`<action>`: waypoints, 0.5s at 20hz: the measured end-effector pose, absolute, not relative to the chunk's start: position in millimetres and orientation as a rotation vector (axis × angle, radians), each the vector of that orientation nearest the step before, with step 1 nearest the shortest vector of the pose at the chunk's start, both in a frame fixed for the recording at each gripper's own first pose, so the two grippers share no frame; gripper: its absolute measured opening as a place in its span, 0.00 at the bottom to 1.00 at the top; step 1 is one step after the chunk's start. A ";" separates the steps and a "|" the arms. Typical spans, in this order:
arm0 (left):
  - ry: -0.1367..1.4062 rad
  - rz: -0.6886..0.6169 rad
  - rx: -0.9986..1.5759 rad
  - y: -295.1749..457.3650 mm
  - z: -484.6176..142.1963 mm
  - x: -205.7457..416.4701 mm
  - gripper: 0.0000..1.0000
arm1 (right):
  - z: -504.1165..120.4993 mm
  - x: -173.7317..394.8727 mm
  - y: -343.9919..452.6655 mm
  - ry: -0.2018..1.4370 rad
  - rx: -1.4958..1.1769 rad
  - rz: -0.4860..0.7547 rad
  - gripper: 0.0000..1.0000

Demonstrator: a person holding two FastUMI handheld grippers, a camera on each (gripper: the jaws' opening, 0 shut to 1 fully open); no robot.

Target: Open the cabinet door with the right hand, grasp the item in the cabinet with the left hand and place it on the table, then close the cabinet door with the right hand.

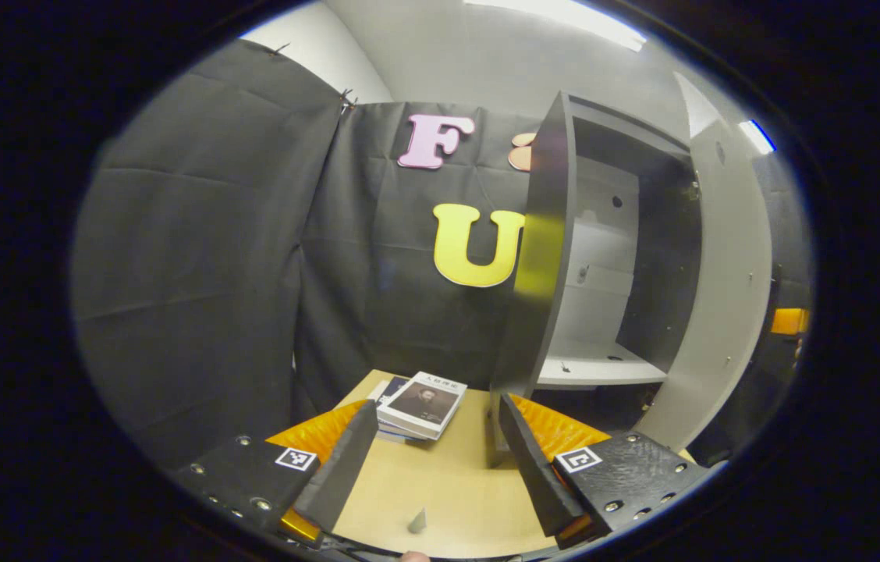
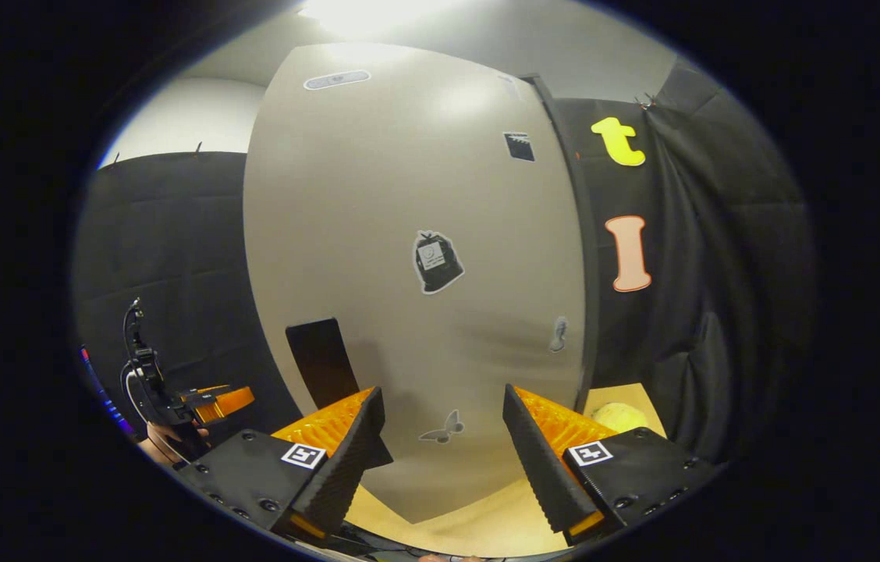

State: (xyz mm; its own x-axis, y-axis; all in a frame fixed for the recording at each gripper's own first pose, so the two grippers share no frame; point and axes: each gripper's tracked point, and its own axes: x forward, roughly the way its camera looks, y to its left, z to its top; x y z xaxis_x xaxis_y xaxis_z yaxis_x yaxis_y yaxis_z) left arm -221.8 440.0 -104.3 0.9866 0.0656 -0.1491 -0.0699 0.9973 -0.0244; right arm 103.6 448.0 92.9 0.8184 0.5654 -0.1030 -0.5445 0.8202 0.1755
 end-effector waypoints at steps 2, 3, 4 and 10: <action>0.148 0.074 -0.025 443.2 -102.9 -226.4 0.92 | 90.1 110.5 481.4 0.167 0.146 0.655 0.97; 0.150 0.073 -0.026 443.2 -103.4 -226.8 0.95 | 90.4 115.6 494.8 0.167 0.143 0.667 0.97; 0.151 0.070 -0.027 442.5 -101.9 -226.1 0.92 | 89.5 118.0 503.6 0.163 0.132 0.674 0.98; 0.140 -0.003 -0.031 427.9 -104.0 -216.8 0.92 | 82.7 133.6 489.1 0.146 0.063 0.540 0.98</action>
State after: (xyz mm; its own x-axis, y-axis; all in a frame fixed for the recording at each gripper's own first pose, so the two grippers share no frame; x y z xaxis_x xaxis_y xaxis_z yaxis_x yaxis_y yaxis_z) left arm -216.8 427.9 -104.0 0.9902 -0.0055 -0.1392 0.0012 0.9995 -0.0311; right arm 133.6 489.1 82.7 0.8477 0.5162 -0.1219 -0.5072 0.8562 0.0985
